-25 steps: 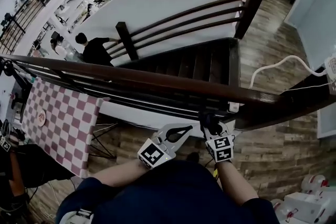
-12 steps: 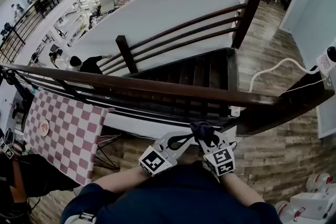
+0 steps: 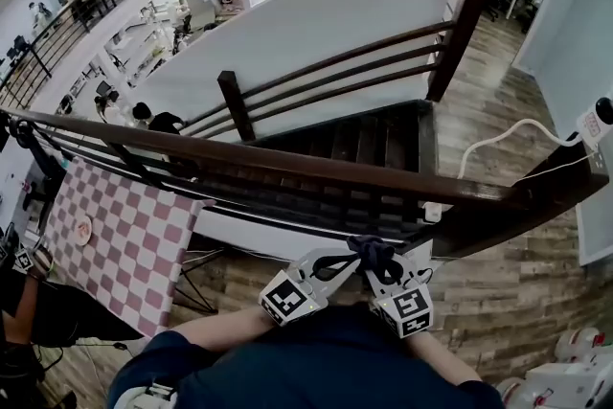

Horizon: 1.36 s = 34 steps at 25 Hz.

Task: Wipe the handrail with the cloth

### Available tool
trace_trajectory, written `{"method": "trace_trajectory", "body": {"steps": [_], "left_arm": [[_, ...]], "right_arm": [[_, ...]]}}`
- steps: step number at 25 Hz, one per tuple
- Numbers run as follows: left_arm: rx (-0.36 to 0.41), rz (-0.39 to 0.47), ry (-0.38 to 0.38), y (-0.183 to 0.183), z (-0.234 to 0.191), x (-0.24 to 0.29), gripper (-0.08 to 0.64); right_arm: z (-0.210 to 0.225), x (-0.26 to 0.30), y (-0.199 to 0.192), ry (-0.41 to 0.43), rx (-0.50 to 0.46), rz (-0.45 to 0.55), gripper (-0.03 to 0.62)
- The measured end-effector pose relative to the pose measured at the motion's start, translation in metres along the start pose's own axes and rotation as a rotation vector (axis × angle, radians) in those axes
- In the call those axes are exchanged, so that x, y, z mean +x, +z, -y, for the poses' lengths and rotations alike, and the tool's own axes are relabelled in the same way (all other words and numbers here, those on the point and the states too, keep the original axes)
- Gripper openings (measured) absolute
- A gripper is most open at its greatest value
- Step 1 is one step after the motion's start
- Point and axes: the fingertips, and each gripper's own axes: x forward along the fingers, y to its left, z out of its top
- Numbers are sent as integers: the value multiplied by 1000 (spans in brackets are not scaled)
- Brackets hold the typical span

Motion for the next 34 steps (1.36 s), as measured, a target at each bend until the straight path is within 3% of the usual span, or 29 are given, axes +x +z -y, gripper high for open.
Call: {"method": "trace_trajectory", "body": {"steps": [34], "left_arm": [[14, -22, 2, -2, -8, 7, -4]], "right_arm": [[5, 13, -6, 43, -10, -9, 91]]}}
